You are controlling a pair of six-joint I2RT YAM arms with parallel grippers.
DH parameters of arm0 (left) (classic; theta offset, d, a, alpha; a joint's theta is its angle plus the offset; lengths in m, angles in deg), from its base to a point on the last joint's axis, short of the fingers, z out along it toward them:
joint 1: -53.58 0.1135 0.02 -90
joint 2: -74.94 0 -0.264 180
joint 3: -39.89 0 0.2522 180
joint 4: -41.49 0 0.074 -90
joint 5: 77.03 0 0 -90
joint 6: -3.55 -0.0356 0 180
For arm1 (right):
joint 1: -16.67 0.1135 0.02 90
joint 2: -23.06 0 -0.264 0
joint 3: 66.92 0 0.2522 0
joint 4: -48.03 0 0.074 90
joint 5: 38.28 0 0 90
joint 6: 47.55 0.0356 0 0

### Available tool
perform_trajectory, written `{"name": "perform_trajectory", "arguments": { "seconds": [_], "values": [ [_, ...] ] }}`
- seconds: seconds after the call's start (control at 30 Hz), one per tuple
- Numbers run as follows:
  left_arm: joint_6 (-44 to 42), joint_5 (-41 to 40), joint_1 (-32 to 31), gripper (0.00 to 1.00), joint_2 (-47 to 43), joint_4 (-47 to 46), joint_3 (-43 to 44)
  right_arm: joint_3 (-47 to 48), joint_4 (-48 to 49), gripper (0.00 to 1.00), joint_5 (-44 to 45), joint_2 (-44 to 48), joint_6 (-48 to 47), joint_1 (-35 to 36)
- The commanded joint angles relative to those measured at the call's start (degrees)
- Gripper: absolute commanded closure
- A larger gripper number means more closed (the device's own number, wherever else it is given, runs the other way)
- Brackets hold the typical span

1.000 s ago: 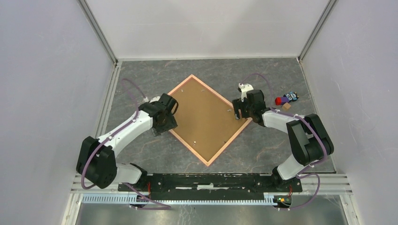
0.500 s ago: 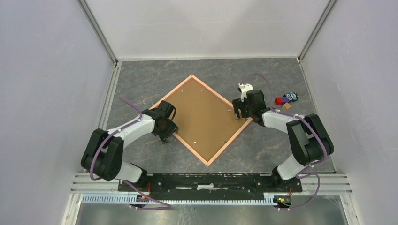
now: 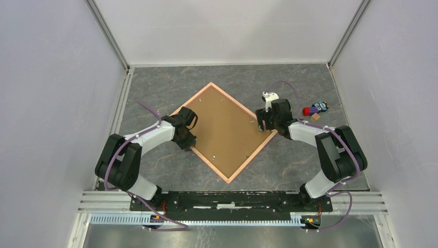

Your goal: Put the photo into the frame

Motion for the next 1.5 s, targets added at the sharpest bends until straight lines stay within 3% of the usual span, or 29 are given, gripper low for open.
{"name": "perform_trajectory", "arguments": {
  "seconds": [0.0,0.23,0.37,0.7,1.17,1.47],
  "values": [
    [-11.38,-7.98,0.03,0.85,3.56,-0.35,-0.62,0.74,1.51,0.18,1.69,1.12,-0.05,-0.14],
    [-21.59,-6.28,0.14,0.95,3.03,-6.89,1.15,0.57,2.83,0.22,-1.08,0.88,0.02,0.0],
    [-24.58,-3.45,0.1,0.98,6.63,-5.5,4.91,0.7,3.37,0.22,-1.49,1.17,-1.67,1.52],
    [-24.6,-2.71,0.38,0.98,9.01,-5.28,5.67,2.91,0.02,0.23,4.77,-1.26,-2.83,2.93],
    [-24.28,-1.95,0.75,0.98,9.4,-5.03,5.71,5.39,-0.88,0.28,6.73,-5.5,-2.36,3.56],
    [-24.46,-1.63,0.76,0.98,9.59,-5.01,5.85,6.83,-2.79,0.37,9.27,-6.55,-2.51,3.9]
  ]
}}
